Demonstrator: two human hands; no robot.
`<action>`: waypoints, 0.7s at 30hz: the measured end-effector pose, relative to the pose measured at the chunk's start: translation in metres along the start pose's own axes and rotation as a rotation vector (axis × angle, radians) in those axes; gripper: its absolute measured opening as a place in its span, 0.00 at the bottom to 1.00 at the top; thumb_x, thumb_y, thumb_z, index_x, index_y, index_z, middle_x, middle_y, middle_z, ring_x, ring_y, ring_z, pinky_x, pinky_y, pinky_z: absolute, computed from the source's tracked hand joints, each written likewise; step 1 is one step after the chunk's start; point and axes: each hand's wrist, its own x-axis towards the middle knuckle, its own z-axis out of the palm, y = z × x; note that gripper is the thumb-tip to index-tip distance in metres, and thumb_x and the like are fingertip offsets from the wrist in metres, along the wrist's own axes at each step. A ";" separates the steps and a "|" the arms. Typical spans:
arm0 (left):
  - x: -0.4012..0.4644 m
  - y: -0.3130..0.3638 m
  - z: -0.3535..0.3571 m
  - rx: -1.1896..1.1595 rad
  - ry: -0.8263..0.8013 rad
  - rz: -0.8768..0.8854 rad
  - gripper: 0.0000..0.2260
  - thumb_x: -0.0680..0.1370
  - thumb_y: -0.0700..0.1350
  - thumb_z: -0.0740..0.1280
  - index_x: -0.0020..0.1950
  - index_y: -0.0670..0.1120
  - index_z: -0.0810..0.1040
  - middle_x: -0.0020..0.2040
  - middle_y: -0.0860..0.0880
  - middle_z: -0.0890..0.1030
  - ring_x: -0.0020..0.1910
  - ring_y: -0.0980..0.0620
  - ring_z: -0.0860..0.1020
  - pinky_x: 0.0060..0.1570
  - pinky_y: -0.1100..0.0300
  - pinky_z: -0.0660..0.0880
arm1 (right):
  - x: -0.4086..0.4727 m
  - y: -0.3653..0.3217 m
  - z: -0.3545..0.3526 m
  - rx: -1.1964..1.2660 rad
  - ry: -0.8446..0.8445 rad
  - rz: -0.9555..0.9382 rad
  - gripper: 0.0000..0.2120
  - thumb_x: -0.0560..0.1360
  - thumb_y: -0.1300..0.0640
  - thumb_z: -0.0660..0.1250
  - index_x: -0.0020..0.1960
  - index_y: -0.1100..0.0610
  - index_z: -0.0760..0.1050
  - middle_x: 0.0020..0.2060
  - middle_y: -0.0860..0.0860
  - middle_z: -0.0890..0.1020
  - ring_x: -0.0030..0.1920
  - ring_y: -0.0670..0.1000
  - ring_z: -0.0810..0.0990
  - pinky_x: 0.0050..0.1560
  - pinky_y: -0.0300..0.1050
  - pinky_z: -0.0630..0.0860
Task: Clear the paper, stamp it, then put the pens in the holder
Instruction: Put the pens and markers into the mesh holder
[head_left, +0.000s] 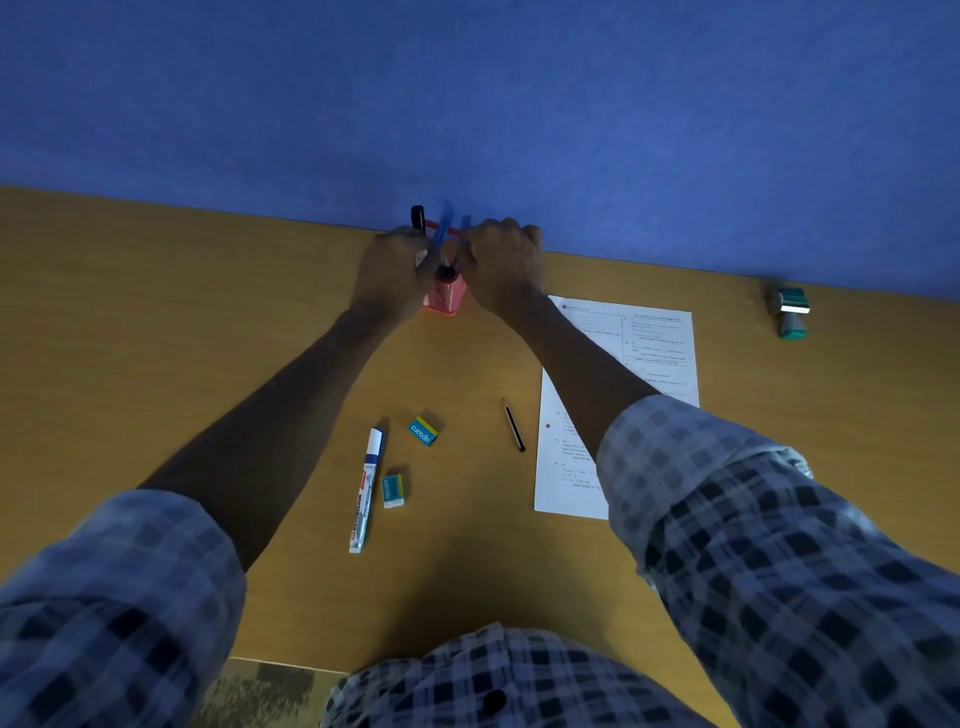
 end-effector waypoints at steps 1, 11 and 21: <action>-0.001 0.000 -0.001 0.046 0.015 0.029 0.14 0.80 0.47 0.64 0.48 0.37 0.82 0.46 0.40 0.83 0.44 0.43 0.79 0.40 0.59 0.68 | -0.003 0.001 0.001 0.039 0.010 -0.007 0.15 0.81 0.52 0.57 0.59 0.56 0.79 0.49 0.53 0.83 0.52 0.54 0.79 0.57 0.50 0.68; -0.049 -0.011 -0.010 0.037 0.117 -0.180 0.10 0.76 0.46 0.67 0.48 0.40 0.82 0.43 0.43 0.82 0.40 0.47 0.79 0.39 0.56 0.73 | -0.060 0.014 0.008 0.192 0.220 0.064 0.08 0.74 0.60 0.67 0.52 0.58 0.81 0.42 0.53 0.85 0.45 0.55 0.82 0.52 0.46 0.71; -0.129 -0.019 -0.016 0.007 -0.151 -0.484 0.08 0.71 0.45 0.73 0.47 0.43 0.84 0.40 0.46 0.84 0.43 0.47 0.82 0.47 0.58 0.77 | -0.126 -0.010 0.029 0.274 -0.237 -0.004 0.12 0.75 0.53 0.68 0.56 0.55 0.81 0.51 0.51 0.84 0.51 0.53 0.81 0.58 0.49 0.72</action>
